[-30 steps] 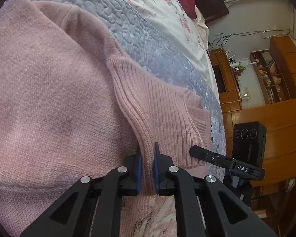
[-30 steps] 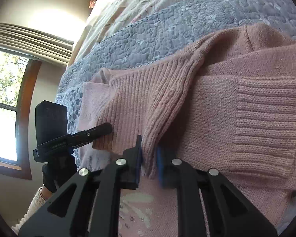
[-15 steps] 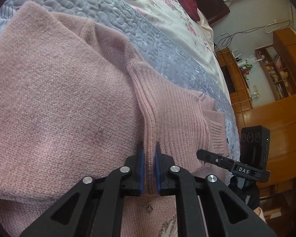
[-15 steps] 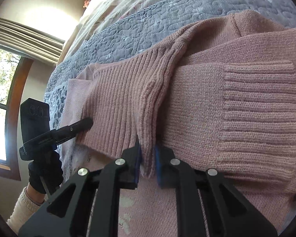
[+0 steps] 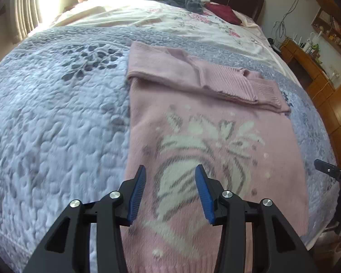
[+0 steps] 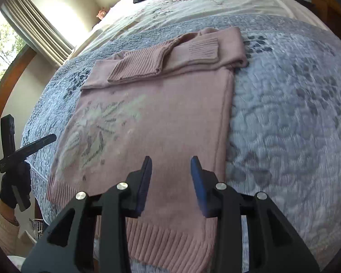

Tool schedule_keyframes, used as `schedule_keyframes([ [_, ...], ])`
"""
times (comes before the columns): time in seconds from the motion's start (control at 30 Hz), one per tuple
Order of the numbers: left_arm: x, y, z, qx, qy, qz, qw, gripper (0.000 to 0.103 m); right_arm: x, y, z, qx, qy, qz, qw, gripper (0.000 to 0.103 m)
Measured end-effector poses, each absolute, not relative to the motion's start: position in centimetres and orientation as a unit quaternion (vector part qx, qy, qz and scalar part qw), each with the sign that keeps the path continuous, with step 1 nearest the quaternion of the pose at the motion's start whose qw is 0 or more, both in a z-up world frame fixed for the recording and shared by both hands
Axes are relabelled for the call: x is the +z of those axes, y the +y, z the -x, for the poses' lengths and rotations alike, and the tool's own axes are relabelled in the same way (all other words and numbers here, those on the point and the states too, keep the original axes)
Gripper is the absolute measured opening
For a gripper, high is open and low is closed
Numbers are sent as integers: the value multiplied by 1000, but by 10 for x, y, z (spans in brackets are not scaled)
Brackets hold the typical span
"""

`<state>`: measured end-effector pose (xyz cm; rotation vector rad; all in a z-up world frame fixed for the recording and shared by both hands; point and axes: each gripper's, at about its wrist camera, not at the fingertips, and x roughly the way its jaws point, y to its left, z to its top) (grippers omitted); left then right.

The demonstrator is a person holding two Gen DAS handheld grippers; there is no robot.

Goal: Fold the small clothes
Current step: 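Open both tools and move them to the ribbed sweater hem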

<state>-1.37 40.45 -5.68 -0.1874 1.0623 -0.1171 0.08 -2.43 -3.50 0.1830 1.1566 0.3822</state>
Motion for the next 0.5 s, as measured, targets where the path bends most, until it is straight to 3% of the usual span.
schedule_keyframes([
  [0.13,-57,427,66,-43,526,129,839,46,-36,-44,52,162,552,-102,812,40],
  [0.5,-63,436,141,-34,535,118,836,51,-61,-57,114,151,593,-121,782,44],
])
